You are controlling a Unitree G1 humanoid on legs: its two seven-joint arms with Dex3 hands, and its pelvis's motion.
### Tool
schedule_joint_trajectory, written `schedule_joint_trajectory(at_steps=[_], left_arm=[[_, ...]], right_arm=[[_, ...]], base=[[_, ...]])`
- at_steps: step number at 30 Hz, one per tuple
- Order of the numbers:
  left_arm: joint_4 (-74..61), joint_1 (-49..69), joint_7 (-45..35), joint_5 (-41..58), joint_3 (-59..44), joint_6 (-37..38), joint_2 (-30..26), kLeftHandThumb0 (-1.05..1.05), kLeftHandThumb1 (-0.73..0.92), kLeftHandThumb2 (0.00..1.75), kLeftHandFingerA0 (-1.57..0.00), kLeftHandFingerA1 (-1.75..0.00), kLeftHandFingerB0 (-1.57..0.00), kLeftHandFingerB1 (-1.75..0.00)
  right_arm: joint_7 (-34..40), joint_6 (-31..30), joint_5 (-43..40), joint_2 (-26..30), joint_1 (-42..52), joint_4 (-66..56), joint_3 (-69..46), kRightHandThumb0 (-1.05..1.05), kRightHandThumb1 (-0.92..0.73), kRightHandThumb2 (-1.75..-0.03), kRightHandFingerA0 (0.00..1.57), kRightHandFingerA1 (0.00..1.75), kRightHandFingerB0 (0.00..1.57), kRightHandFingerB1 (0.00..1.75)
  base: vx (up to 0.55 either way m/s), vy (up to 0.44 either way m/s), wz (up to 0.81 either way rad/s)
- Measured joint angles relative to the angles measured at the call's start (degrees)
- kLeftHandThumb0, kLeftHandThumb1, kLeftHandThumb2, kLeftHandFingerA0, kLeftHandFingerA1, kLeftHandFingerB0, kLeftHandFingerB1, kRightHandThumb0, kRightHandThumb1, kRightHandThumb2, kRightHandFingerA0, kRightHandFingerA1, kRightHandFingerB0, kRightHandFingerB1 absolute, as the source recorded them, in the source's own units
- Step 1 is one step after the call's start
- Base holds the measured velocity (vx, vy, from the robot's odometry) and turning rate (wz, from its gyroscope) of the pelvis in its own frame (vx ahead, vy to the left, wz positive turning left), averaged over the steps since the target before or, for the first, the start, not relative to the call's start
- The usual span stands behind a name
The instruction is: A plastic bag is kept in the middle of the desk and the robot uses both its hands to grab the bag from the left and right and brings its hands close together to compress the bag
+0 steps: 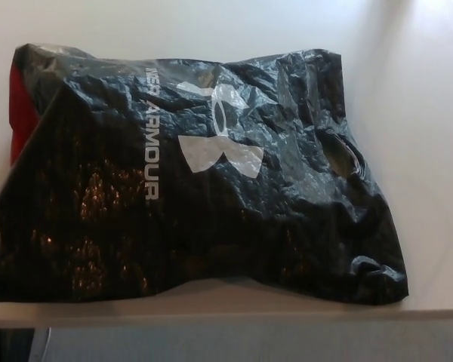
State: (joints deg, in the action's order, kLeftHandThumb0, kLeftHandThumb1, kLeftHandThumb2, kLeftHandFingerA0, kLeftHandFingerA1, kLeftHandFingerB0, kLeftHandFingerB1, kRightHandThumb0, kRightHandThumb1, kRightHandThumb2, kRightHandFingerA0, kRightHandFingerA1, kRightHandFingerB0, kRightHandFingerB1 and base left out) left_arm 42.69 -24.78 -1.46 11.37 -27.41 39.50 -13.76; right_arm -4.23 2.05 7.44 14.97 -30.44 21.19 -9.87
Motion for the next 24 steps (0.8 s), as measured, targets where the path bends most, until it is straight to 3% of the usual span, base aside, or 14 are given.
schedule_joint_trajectory(at_steps=[1,2,4,10,11,12,14,15,16,17,20,21,22,24], left_arm=[[0.6,-0.1,0.0,0.1,0.1,-0.2,0.6,-0.32,0.61,1.19,-0.01,-0.49,0.00,-0.49],[1.7,-0.2,-0.1,0.2,0.3,-0.7,1.7,-0.32,0.61,1.19,-0.01,-0.49,0.00,-0.49],[3.5,-0.2,-0.1,0.4,0.5,-1.3,3.1,-0.73,0.92,0.82,-0.25,-0.44,-0.13,-0.33],[9.1,-0.9,-0.1,1.1,0.7,-3.0,6.5,-0.72,0.92,0.82,-0.25,-0.45,-0.16,-0.33],[10.3,-1.1,-0.1,1.2,0.7,-3.3,6.9,-0.71,0.92,0.81,-0.26,-0.45,-0.16,-0.33],[12.1,-1.6,-0.1,1.4,0.6,-3.9,7.5,-0.74,0.92,0.79,-0.25,-0.45,-0.16,-0.33],[14.8,-2.4,-0.1,2.1,0.3,-5.1,8.1,-0.76,0.92,0.79,-0.22,-0.44,-0.14,-0.32],[15.9,-2.7,-0.2,2.4,0.1,-5.6,8.2,-0.77,0.92,0.78,-0.22,-0.42,-0.15,-0.32],[16.7,-2.8,-0.3,2.7,-0.1,-6.1,8.3,-0.77,0.92,0.78,-0.22,-0.42,-0.15,-0.32],[17.1,-3.0,-0.4,2.9,-0.2,-6.4,8.3,-0.77,0.92,0.79,-0.21,-0.42,-0.14,-0.32],[19.0,-3.4,-0.6,3.7,-0.6,-7.5,8.4,-0.79,0.92,0.79,-0.23,-0.40,-0.15,-0.30],[19.2,-3.3,-0.6,3.8,-0.7,-7.6,8.4,-0.80,0.92,0.79,-0.23,-0.40,-0.15,-0.30],[19.2,-3.1,-0.7,4.0,-0.8,-7.6,8.4,-0.80,0.92,0.78,-0.22,-0.40,-0.15,-0.30],[19.2,-2.4,-0.9,4.6,-1.0,-7.7,8.5,-0.82,0.92,0.78,-0.18,-0.40,-0.15,-0.31]], right_arm=[[-0.2,-0.1,0.0,0.0,-0.3,1.7,0.3,-0.83,-0.85,-0.64,0.00,0.12,0.00,0.04],[-0.7,-0.1,0.0,0.0,-1.0,5.1,0.9,-0.83,-0.85,-0.64,0.00,0.12,0.00,0.04],[-1.4,-0.2,0.0,0.0,-1.9,9.9,1.8,-0.90,-0.74,-1.10,0.00,0.14,0.00,0.09],[-3.4,-0.3,0.0,-0.1,-4.3,23.4,4.1,-0.91,-0.73,-1.10,0.00,0.12,0.00,0.08],[-3.8,-0.3,0.0,-0.1,-4.8,25.7,4.5,-0.86,-0.89,-0.66,0.00,0.05,0.00,0.01],[-4.5,-0.2,0.0,-0.1,-5.7,29.2,5.0,-0.92,-0.75,-1.11,0.00,0.12,0.00,0.07],[-5.4,0.2,0.0,-0.1,-6.9,33.8,5.8,-0.92,-0.75,-1.12,0.00,0.13,0.00,0.08],[-5.6,0.6,-0.1,-0.2,-7.7,35.1,6.1,-0.87,-0.89,-0.66,0.00,0.05,0.00,0.01],[-5.9,1.0,-0.1,-0.1,-8.5,36.2,6.2,-0.87,-0.89,-0.66,0.00,0.05,0.00,0.01],[-6.0,1.3,-0.2,-0.1,-8.7,36.8,6.2,-0.91,-0.70,-0.97,0.00,0.06,0.00,0.00],[-6.4,3.0,-0.5,-0.1,-9.5,39.2,6.5,-0.92,-0.76,-1.12,0.00,0.12,0.00,0.07],[-6.4,3.2,-0.6,-0.2,-9.5,39.4,6.5,-0.85,-0.90,-0.66,0.00,0.04,0.00,0.00],[-6.4,3.5,-0.7,-0.4,-9.5,39.6,6.6,-0.91,-0.77,-1.13,0.00,0.15,0.00,0.09],[-6.4,4.2,-1.1,-1.0,-9.3,39.8,6.4,-0.91,-0.77,-1.14,0.01,0.21,0.00,0.09]], base=[[0.00,0.000,0.00],[0.00,0.000,0.00],[0.00,0.000,0.00],[0.00,0.000,0.00],[0.00,0.000,0.00],[0.00,0.000,0.00],[0.00,0.000,0.00],[0.00,0.000,0.00],[0.00,0.000,0.00],[0.00,0.000,0.00],[0.00,0.000,0.00],[0.00,0.000,0.00],[0.00,0.000,0.00],[0.00,0.000,0.00]])
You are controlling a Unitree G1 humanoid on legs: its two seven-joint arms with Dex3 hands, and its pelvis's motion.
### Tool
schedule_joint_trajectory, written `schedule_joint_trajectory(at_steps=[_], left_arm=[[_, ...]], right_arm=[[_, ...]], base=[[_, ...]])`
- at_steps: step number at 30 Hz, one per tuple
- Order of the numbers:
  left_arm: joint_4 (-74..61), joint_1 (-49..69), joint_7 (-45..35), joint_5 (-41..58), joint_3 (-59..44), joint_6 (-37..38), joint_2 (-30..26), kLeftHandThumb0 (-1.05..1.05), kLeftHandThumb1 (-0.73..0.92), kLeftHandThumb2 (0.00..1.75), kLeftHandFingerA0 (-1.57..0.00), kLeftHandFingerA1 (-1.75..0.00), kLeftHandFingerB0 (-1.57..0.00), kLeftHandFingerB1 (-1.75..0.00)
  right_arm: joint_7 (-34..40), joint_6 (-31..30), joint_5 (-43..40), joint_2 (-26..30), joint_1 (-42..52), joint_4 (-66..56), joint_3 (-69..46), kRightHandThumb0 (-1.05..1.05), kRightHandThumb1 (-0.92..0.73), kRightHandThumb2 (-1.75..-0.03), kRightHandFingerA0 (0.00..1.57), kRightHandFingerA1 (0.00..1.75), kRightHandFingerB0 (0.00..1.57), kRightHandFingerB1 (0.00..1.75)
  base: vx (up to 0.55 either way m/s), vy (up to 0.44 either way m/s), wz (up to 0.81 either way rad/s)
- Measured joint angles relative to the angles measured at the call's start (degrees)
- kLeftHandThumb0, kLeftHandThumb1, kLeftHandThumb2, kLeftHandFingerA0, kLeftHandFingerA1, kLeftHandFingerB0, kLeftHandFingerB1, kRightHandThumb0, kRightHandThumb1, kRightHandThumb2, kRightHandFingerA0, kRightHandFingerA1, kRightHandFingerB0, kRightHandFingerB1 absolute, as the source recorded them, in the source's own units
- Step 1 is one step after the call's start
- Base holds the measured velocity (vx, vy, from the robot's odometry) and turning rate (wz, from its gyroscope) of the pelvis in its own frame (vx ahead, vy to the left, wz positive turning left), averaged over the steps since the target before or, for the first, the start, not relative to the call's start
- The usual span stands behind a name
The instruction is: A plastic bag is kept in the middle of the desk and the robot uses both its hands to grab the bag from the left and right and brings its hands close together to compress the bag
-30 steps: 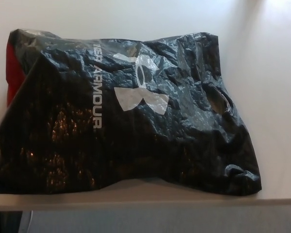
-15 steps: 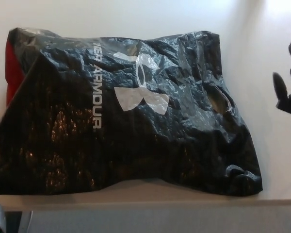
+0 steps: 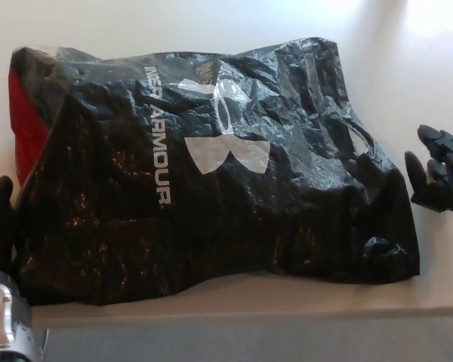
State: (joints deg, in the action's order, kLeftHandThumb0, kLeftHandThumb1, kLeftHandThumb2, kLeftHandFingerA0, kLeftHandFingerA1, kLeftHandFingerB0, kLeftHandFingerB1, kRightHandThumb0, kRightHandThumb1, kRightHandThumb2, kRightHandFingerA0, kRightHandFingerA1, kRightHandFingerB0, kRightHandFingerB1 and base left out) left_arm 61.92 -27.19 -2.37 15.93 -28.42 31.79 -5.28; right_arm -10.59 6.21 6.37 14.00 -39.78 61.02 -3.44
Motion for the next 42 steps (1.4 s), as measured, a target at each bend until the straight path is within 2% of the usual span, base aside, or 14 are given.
schedule_joint_trajectory(at_steps=[3,5,6,7,9,10,11,15,36,37,39,40,41,42], left_arm=[[-0.1,0.2,-1.1,1.0,-0.4,-0.8,0.1,-0.79,0.92,0.77,-0.16,-0.40,-0.14,-0.31],[-0.4,0.2,-2.6,1.9,-0.8,-1.7,0.1,-0.35,0.53,1.13,-0.01,-0.50,0.00,-0.49],[-0.7,0.2,-3.7,2.6,-1.2,-2.5,0.1,-0.83,0.81,1.17,-0.14,-0.52,0.00,-0.35],[-1.0,0.0,-4.6,3.3,-1.6,-3.4,0.1,-0.78,0.79,1.17,-0.05,-0.48,-0.04,-0.33],[-1.8,-0.2,-6.3,4.5,-2.2,-5.2,0.1,-0.81,0.81,1.17,-0.01,-0.46,-0.13,-0.29],[-2.0,-0.3,-6.9,4.9,-2.3,-5.9,0.1,-0.76,0.92,0.80,-0.06,-0.35,-0.07,-0.23],[-2.2,-0.6,-7.7,5.4,-2.4,-7.0,0.1,-0.75,0.81,1.18,-0.02,-0.38,-0.07,-0.24],[-3.4,-1.4,-10.1,6.9,-2.3,-10.5,0.3,-0.86,0.92,1.29,0.00,-0.17,0.00,-0.13],[-7.9,-3.4,-19.5,8.9,8.3,-20.9,13.9,-0.82,0.92,1.30,0.00,-0.16,0.00,-0.13],[-7.8,-3.3,-19.4,8.9,8.3,-20.8,14.0,-0.78,0.92,1.30,0.00,-0.17,0.00,-0.15],[-7.7,-3.0,-19.0,8.9,8.5,-20.4,14.6,-0.79,0.92,1.29,0.00,-0.17,0.00,-0.15],[-7.7,-3.0,-18.8,8.9,8.5,-20.3,14.8,-0.77,0.92,1.29,0.00,-0.18,0.00,-0.16],[-7.8,-3.0,-18.3,8.9,8.7,-19.8,15.4,-0.78,0.92,1.29,0.00,-0.17,0.00,-0.15],[-7.8,-3.0,-17.7,8.8,9.0,-19.2,16.3,-0.77,0.92,1.29,0.00,-0.19,0.00,-0.17]], right_arm=[[0.2,0.9,-0.4,-0.6,0.5,0.5,-0.5,-0.88,-0.76,-1.14,0.01,0.23,0.00,0.12],[0.2,1.6,-0.8,-1.0,0.7,0.7,-0.9,-0.88,-0.75,-1.14,0.01,0.22,0.00,0.13],[0.2,2.0,-1.1,-1.2,0.8,0.8,-1.1,-0.88,-0.92,-0.67,0.00,0.27,0.00,0.00],[0.2,2.4,-1.3,-1.4,0.9,0.9,-1.4,-0.91,-0.76,-1.15,0.01,0.21,0.00,0.09],[0.3,2.9,-1.6,-1.6,0.9,1.1,-1.9,-0.93,-0.77,-1.15,0.01,0.21,0.00,0.07],[0.3,3.1,-1.7,-1.6,0.8,1.2,-2.1,-0.92,-0.77,-1.15,0.02,0.24,0.00,0.08],[0.3,3.3,-1.9,-1.6,0.8,1.4,-2.3,-0.91,-0.76,-1.15,0.04,0.26,0.00,0.09],[0.4,3.8,-2.4,-2.3,0.7,1.7,-3.3,-0.96,-0.81,-1.17,0.00,0.20,0.00,0.05],[5.1,15.7,-11.9,-25.6,8.8,-6.6,-12.7,-0.87,-0.85,-1.20,0.12,0.47,0.00,0.13],[5.2,15.9,-12.2,-25.6,9.0,-6.8,-12.9,-0.87,-0.92,-0.85,0.17,0.38,0.00,0.14],[5.4,16.3,-12.7,-25.8,9.5,-7.1,-13.1,-0.86,-0.92,-0.83,0.18,0.39,0.01,0.15],[5.4,16.4,-12.9,-25.8,9.6,-7.1,-13.1,-0.86,-0.84,-1.19,0.14,0.49,0.00,0.15],[5.6,16.5,-13.1,-25.8,9.7,-7.1,-13.0,-0.81,-0.92,-0.76,0.15,0.36,0.02,0.16],[5.9,16.6,-13.2,-26.0,9.6,-7.1,-12.9,-0.85,-0.83,-1.17,0.15,0.50,0.00,0.16]], base=[[0.00,0.000,0.00],[0.00,0.000,0.00],[0.00,0.000,0.00],[0.00,0.000,0.00],[0.00,0.000,0.00],[0.00,0.000,0.00],[0.00,0.000,0.00],[0.00,0.000,0.00],[0.00,0.000,0.00],[0.00,0.000,0.00],[0.00,0.000,0.00],[0.00,0.000,0.00],[0.00,0.000,0.00],[0.00,0.000,0.00]])
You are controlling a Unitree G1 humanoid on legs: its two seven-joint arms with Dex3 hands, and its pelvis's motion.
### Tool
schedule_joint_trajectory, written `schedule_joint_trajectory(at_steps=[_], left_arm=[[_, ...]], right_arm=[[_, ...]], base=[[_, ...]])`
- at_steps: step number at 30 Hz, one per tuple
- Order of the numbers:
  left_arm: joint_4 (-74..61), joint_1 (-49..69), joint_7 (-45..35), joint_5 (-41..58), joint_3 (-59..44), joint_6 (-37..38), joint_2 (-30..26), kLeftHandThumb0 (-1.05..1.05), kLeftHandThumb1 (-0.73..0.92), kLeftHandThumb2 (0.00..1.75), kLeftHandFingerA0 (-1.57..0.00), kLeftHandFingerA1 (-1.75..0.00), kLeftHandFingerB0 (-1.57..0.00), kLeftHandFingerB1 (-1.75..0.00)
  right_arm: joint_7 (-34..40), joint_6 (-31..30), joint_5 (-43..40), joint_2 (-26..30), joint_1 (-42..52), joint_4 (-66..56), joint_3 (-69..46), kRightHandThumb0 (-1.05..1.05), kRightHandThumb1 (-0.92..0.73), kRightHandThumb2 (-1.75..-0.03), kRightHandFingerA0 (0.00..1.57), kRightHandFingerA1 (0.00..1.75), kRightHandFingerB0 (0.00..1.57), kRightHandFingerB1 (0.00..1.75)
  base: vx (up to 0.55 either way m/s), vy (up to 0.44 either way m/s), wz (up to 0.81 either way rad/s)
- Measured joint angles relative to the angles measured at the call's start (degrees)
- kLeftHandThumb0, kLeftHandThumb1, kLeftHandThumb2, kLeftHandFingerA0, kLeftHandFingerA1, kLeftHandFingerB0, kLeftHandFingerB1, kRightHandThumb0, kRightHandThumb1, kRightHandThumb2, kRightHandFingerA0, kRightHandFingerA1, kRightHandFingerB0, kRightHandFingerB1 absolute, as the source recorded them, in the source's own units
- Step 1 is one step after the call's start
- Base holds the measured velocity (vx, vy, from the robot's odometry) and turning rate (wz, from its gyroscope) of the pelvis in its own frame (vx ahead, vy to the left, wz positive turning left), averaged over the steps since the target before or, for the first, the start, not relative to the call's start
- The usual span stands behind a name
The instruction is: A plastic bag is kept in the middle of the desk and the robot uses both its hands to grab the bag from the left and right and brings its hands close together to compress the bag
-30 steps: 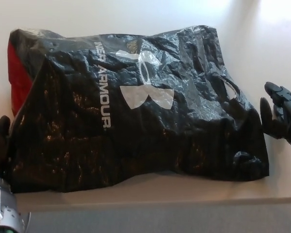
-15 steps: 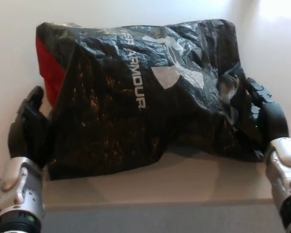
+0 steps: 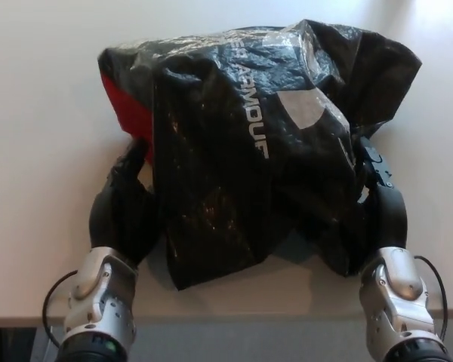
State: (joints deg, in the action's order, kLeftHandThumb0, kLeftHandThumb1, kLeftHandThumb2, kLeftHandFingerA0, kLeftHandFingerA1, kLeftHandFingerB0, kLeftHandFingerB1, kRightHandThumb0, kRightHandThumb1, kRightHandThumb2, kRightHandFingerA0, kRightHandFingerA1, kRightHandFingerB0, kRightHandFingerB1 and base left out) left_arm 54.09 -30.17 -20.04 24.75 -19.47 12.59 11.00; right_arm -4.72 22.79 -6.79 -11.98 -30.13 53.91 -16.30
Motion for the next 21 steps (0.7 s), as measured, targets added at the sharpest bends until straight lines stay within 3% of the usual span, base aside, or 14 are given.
schedule_joint_trajectory(at_steps=[3,4,5,8,11,12,13,14,15,17,18,21], left_arm=[[-0.5,0.4,1.6,-0.7,1.5,1.6,2.8,-0.73,0.92,1.30,0.00,-0.21,0.00,-0.18],[-0.8,0.6,2.4,-1.3,2.5,2.6,3.9,-0.78,0.90,1.08,0.00,-0.15,0.00,-0.10],[-1.0,0.8,2.9,-1.8,3.3,3.2,4.5,-0.80,0.86,1.17,0.00,-0.09,0.00,-0.07],[-1.9,1.8,5.7,-4.7,7.3,5.8,5.6,-0.83,0.89,1.21,0.00,-0.06,0.00,-0.07],[-2.6,2.7,8.1,-7.2,10.0,7.3,5.6,-0.79,0.90,1.25,0.00,-0.08,0.00,-0.07],[-2.8,3.0,9.0,-8.0,10.8,7.8,5.6,-0.79,0.90,1.25,0.00,-0.08,0.00,-0.07],[-3.0,3.1,10.1,-8.9,11.7,8.3,5.6,-0.78,0.92,1.27,0.00,-0.08,0.00,-0.07],[-3.2,3.4,11.3,-10.0,12.7,8.7,5.6,-0.79,0.92,1.28,0.00,-0.05,0.00,-0.05],[-3.4,3.6,12.3,-10.8,13.6,9.1,5.5,-0.77,0.90,1.26,0.00,-0.03,0.00,-0.05],[-3.6,4.0,14.2,-12.6,15.1,9.9,5.5,-0.77,0.90,1.26,0.00,-0.02,0.00,-0.05],[-3.7,4.3,15.0,-13.3,15.8,10.2,5.4,-0.72,0.92,1.25,0.00,0.00,0.00,-0.04],[-4.5,5.0,17.1,-15.1,16.7,10.8,5.4,-0.66,0.92,1.20,0.00,0.00,0.00,-0.01]], right_arm=[[0.6,0.1,0.1,-0.8,0.0,-0.1,1.2,-0.85,-0.82,-1.16,0.12,0.49,0.00,0.17],[1.0,0.3,0.2,-1.1,0.1,-0.1,2.0,-0.86,-0.84,-1.17,0.07,0.47,0.00,0.16],[1.2,0.4,0.4,-1.1,0.1,-0.1,2.6,-0.87,-0.82,-1.16,0.07,0.47,0.01,0.16],[1.8,0.9,1.0,-1.3,0.5,-0.1,4.7,-0.91,-0.82,-1.15,0.07,0.46,0.04,0.12],[1.9,1.5,1.3,-1.3,1.0,-0.2,6.2,-0.92,-0.89,-1.21,0.01,0.24,0.00,0.06],[1.8,1.5,1.5,-1.3,1.1,-0.2,6.9,-0.92,-0.89,-1.21,0.01,0.24,0.00,0.06],[1.6,1.6,1.7,-1.3,1.3,-0.3,7.8,-0.81,-0.80,-1.01,0.00,0.22,0.00,0.08],[1.3,1.6,2.1,-1.2,1.5,-0.3,9.1,-0.78,-0.84,-1.20,0.00,0.25,0.00,0.18],[1.0,1.6,2.5,-1.0,1.6,-0.3,10.3,-0.77,-0.92,-0.84,0.00,0.17,0.00,0.20],[0.3,2.0,3.8,-0.2,2.0,-0.3,13.6,-0.74,-0.92,-0.79,0.00,0.17,0.00,0.22],[0.0,2.2,4.5,0.3,2.3,-0.3,15.1,-0.78,-0.81,-1.17,0.00,0.18,0.00,0.20],[0.1,3.3,6.7,2.0,2.6,-0.3,19.2,-0.84,-0.81,-1.19,0.00,0.17,0.00,0.17]], base=[[0.00,0.000,0.00],[0.00,0.000,0.00],[0.00,0.000,0.00],[0.00,0.000,0.00],[0.00,0.000,0.00],[0.00,0.000,0.00],[0.00,0.000,0.00],[0.00,0.000,0.00],[0.00,0.000,0.00],[0.00,0.000,0.00],[0.00,0.000,0.00],[0.00,0.000,0.00]])
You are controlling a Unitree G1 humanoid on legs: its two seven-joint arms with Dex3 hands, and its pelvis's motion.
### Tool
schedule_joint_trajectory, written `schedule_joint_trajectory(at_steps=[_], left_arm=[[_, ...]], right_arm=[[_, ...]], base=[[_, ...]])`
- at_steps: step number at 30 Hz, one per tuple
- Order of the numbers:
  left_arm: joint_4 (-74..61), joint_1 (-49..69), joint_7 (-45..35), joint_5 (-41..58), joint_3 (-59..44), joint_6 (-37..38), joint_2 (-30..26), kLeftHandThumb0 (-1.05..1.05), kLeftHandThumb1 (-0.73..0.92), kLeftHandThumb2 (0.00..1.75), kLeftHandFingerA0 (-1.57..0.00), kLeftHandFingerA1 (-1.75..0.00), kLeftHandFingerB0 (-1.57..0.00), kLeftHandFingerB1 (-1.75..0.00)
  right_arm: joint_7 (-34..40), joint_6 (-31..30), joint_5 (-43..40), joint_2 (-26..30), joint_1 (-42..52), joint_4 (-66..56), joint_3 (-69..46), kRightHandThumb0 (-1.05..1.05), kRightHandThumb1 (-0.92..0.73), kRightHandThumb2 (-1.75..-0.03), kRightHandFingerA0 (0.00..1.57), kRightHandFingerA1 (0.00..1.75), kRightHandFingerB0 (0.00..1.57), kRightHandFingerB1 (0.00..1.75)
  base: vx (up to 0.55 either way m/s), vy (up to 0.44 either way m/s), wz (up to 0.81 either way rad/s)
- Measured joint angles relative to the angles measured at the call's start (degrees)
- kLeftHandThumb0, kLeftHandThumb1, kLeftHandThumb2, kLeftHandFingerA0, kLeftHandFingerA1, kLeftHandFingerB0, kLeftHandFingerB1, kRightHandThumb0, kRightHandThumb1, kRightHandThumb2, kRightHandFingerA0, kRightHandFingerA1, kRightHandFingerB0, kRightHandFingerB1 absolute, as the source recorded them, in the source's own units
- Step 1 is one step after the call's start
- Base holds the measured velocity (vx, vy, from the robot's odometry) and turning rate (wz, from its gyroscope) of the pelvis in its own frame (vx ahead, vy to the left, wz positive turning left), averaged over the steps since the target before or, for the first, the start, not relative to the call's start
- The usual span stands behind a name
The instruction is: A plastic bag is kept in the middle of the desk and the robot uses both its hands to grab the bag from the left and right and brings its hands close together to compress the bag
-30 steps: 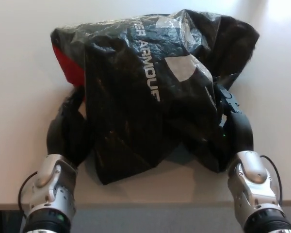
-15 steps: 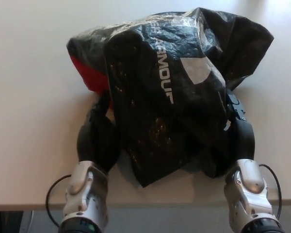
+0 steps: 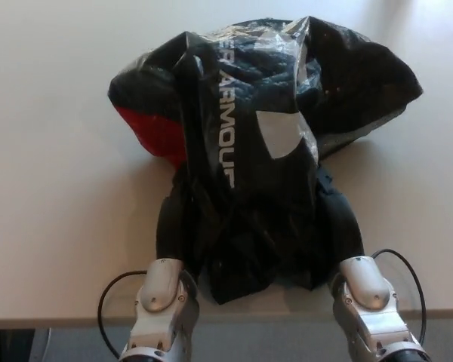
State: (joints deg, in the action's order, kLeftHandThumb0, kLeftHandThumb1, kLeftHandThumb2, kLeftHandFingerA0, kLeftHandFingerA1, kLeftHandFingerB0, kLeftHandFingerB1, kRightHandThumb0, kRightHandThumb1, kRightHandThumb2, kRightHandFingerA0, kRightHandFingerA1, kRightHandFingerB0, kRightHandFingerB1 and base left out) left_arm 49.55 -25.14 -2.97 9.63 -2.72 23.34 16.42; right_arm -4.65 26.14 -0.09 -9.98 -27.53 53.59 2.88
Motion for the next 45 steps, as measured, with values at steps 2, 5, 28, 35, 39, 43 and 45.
schedule_joint_trajectory(at_steps=[2,5,28,35,39,43,45], left_arm=[[-0.5,0.4,1.2,-1.0,0.4,0.2,0.0,-0.73,0.92,1.26,0.00,0.00,0.00,0.00],[-0.4,0.6,2.9,-2.1,0.6,0.3,-0.2,-0.90,0.91,1.27,0.00,-0.02,0.00,0.00],[-9.9,5.9,5.6,-4.9,2.7,-3.6,-2.7,-0.56,0.92,0.83,-0.28,-0.43,-0.18,-0.32],[-25.2,12.7,4.7,-4.6,2.0,-9.5,-9.0,-0.85,0.92,0.85,-0.38,-0.50,-0.21,-0.33],[-34.1,16.1,3.8,-3.6,0.4,-11.5,-12.5,-0.86,0.92,0.85,-0.33,-0.48,-0.18,-0.32],[-43.4,19.3,3.0,-2.3,-2.3,-13.1,-16.6,-0.76,0.92,0.76,-0.47,-0.57,-0.36,-0.41],[-47.1,20.5,2.5,-1.5,-3.6,-13.8,-18.5,-0.72,0.75,1.08,-0.56,-0.67,-0.43,-0.57]], right_arm=[[0.3,0.9,1.8,1.2,0.4,-0.5,2.8,-0.81,-0.92,-0.75,0.00,0.18,0.00,0.20],[-0.2,1.7,3.0,1.4,1.8,-2.6,5.2,-0.83,-0.78,-1.12,0.07,0.27,0.05,0.20],[-13.4,-3.7,-2.2,5.7,8.0,-23.5,6.7,-0.79,-0.92,-0.69,0.20,0.36,0.20,0.29],[-16.0,-7.8,-4.6,13.2,9.9,-35.6,2.6,-0.38,-0.41,-1.07,0.03,0.52,0.00,0.49],[-16.6,-8.5,-5.3,15.8,13.9,-42.8,0.6,-0.82,-0.73,-1.16,0.03,0.48,0.08,0.31],[-17.2,-9.1,-6.5,18.6,18.9,-49.7,-2.5,-0.80,-0.73,-1.15,0.07,0.49,0.00,0.31],[-17.6,-9.4,-7.2,19.8,21.0,-52.1,-4.0,-0.80,-0.73,-1.15,0.06,0.48,0.00,0.28]], base=[[0.00,0.000,0.00],[0.00,0.000,0.00],[0.00,0.000,0.00],[0.00,0.000,0.00],[0.00,0.000,0.00],[0.00,0.000,0.00],[0.00,0.000,0.00]])
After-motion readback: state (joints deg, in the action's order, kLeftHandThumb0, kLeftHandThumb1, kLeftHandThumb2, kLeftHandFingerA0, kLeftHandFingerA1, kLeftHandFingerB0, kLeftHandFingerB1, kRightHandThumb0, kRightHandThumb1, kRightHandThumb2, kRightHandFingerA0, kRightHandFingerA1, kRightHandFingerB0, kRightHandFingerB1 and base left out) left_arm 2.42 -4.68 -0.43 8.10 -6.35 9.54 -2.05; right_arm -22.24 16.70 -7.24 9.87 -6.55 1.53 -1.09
